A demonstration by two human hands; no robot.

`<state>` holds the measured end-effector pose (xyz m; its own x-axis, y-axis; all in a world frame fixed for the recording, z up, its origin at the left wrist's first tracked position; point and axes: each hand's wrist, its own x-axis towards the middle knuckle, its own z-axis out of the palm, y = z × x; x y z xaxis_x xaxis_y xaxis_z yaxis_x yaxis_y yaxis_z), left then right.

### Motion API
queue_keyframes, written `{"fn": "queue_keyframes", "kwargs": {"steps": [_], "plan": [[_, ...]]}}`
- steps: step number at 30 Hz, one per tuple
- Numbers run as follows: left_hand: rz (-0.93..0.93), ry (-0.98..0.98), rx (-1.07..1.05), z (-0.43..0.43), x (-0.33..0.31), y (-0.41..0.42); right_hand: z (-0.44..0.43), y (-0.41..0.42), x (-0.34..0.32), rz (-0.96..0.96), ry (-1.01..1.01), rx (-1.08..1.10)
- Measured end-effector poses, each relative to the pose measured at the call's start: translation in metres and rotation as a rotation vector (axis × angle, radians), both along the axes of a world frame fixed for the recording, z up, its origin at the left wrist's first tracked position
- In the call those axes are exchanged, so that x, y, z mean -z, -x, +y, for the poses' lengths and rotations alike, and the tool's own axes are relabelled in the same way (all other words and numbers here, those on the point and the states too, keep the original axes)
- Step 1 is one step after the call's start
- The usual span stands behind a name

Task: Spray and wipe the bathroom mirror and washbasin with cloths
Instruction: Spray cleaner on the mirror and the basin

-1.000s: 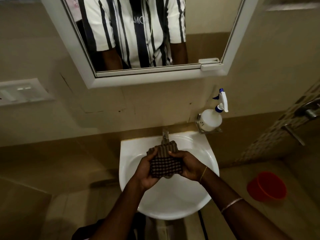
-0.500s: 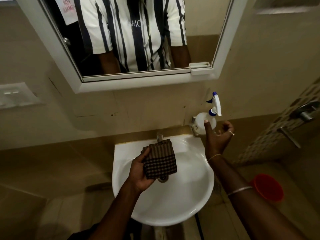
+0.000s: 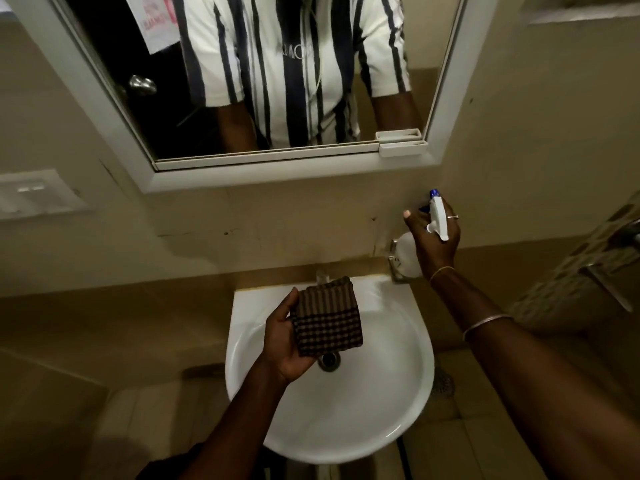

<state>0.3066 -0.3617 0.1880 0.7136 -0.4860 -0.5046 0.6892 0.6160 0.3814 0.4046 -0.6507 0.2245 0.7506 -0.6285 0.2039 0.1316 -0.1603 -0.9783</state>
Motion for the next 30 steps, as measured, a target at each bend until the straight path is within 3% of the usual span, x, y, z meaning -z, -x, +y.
{"fn": "queue_keyframes", "kwargs": {"steps": [7, 12, 18, 21, 30], "plan": [[-0.025, -0.041, 0.000, 0.003, -0.004, -0.008, 0.006, 0.004, 0.000, 0.029, 0.052, 0.056], [-0.076, -0.010, 0.018, 0.014, -0.005, -0.008, 0.030, 0.044, -0.027, 0.028, 0.101, -0.029], [-0.100, -0.014, -0.045, 0.026, 0.001, -0.023, 0.101, 0.121, -0.024, 0.249, -0.035, -0.137], [-0.130, -0.001, -0.031, 0.032, 0.005, -0.035, 0.141, 0.154, -0.005, 0.282, -0.006, -0.260], [-0.141, -0.007, -0.014, 0.039, 0.003, -0.039, 0.212, 0.176, 0.025, 0.467, -0.031, -0.316]]}}
